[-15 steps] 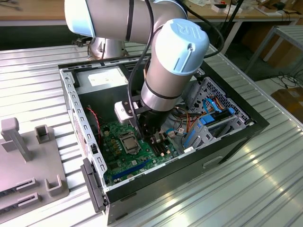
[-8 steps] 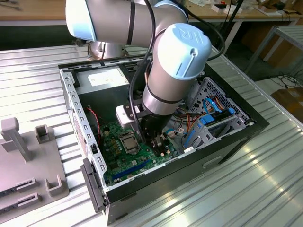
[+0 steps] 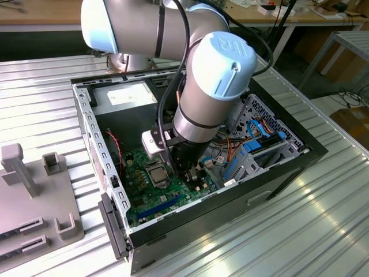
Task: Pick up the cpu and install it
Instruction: 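Close the cpu cover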
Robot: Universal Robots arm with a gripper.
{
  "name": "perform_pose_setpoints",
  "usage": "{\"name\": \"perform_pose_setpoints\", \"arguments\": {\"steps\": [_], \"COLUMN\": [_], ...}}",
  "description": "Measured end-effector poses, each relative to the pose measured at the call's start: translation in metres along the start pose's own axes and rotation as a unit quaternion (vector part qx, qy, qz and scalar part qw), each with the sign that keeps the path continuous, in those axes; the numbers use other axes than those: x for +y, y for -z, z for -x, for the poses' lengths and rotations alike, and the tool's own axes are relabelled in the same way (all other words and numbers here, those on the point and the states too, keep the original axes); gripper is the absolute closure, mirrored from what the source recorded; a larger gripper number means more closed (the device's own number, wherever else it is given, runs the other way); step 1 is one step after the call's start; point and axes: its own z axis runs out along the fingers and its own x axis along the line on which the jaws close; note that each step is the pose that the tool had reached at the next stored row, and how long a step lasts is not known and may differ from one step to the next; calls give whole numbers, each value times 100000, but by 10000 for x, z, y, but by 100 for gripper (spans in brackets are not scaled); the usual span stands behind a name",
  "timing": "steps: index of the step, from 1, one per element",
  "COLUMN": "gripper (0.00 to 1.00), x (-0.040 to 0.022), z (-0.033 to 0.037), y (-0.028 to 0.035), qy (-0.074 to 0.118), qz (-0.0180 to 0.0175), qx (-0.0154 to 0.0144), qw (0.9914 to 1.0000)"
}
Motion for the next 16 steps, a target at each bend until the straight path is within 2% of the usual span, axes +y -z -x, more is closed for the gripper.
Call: {"name": "perform_pose_setpoints", "arguments": {"steps": [7, 8, 9, 16], "gripper": [89, 89, 89, 89], "x": [-13, -17, -26, -49], "z": [-1, -14, -67, -72], "y": [-7, -40, -56, -103], "qy": [-5, 2, 7, 0], "qz": [1, -3, 4, -1], "qx": [3, -5, 9, 5], "qw": [100000, 100000, 100000, 100000]}}
